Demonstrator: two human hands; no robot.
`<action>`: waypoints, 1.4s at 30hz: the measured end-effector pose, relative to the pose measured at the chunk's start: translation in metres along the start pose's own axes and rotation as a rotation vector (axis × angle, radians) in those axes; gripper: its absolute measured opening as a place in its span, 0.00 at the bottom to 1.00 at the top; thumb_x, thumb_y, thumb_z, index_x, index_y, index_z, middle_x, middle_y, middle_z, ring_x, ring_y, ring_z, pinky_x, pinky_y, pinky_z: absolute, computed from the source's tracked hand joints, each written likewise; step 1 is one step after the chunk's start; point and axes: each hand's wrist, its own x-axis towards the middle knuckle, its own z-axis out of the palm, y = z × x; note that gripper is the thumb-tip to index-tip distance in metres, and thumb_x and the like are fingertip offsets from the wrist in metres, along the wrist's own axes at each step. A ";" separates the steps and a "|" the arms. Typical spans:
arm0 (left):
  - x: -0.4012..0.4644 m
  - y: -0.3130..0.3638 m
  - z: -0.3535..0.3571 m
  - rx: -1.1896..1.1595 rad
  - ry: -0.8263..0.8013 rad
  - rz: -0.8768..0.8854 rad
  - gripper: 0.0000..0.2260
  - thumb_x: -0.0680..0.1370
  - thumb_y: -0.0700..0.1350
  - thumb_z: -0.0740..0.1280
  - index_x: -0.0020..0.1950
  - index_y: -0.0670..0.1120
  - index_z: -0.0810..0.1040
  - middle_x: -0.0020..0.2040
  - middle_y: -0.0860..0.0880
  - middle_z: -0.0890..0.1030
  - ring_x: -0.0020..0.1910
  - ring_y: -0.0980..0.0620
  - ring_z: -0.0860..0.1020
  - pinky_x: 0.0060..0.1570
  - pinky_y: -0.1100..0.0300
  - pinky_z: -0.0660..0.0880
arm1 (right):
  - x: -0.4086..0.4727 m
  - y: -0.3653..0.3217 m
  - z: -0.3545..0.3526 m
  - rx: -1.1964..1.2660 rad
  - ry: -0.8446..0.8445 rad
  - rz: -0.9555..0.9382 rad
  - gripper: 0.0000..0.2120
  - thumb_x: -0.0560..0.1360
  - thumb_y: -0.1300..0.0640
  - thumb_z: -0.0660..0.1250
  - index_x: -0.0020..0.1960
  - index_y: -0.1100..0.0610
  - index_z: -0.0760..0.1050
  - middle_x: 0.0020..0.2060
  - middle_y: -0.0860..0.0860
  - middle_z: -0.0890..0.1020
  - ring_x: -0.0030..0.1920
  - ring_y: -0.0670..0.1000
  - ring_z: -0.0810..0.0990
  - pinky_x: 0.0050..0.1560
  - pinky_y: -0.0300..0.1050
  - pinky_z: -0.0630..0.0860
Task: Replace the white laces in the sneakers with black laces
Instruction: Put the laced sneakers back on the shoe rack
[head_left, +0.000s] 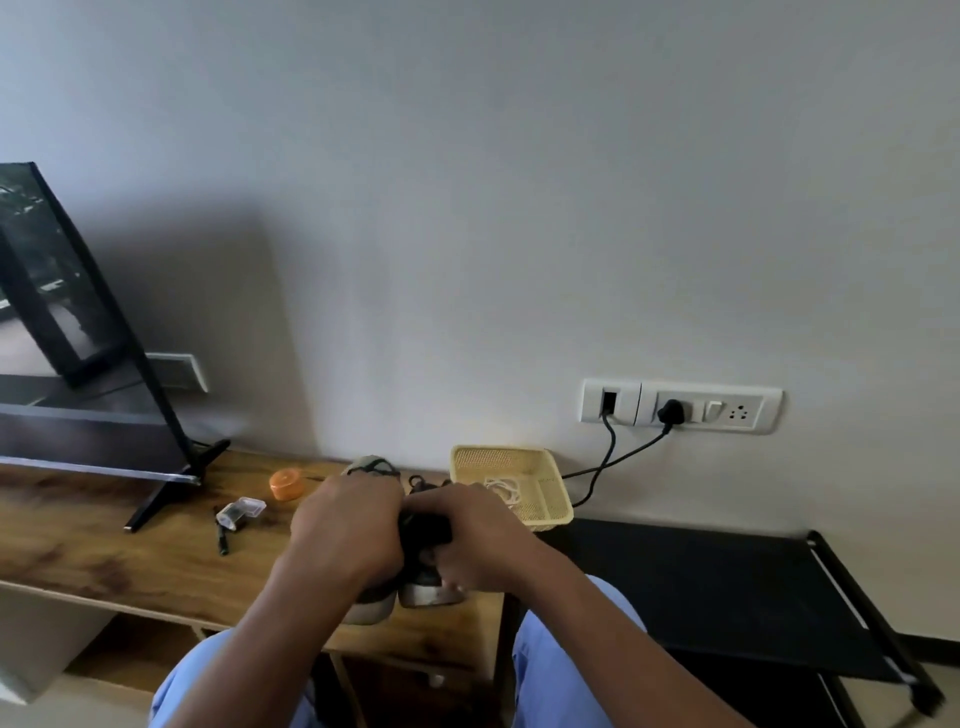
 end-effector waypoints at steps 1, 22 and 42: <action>0.002 0.000 0.006 -0.012 -0.024 -0.016 0.04 0.75 0.47 0.69 0.48 0.52 0.75 0.39 0.54 0.68 0.50 0.48 0.78 0.45 0.58 0.77 | 0.004 0.003 0.006 -0.005 -0.008 0.000 0.31 0.69 0.67 0.69 0.66 0.41 0.80 0.58 0.48 0.85 0.54 0.53 0.82 0.53 0.45 0.78; 0.003 0.002 0.018 -0.061 0.145 -0.119 0.05 0.76 0.45 0.69 0.50 0.54 0.80 0.34 0.55 0.69 0.35 0.53 0.71 0.31 0.61 0.68 | 0.033 0.013 0.008 -0.200 0.200 -0.174 0.31 0.67 0.61 0.75 0.66 0.39 0.79 0.49 0.46 0.86 0.50 0.51 0.83 0.45 0.48 0.80; 0.024 0.243 0.050 -0.216 0.031 0.442 0.07 0.78 0.46 0.68 0.55 0.47 0.81 0.50 0.47 0.83 0.49 0.44 0.83 0.39 0.56 0.71 | -0.161 0.139 -0.108 -0.404 0.175 0.394 0.26 0.71 0.60 0.71 0.62 0.35 0.79 0.49 0.45 0.86 0.52 0.51 0.82 0.42 0.43 0.75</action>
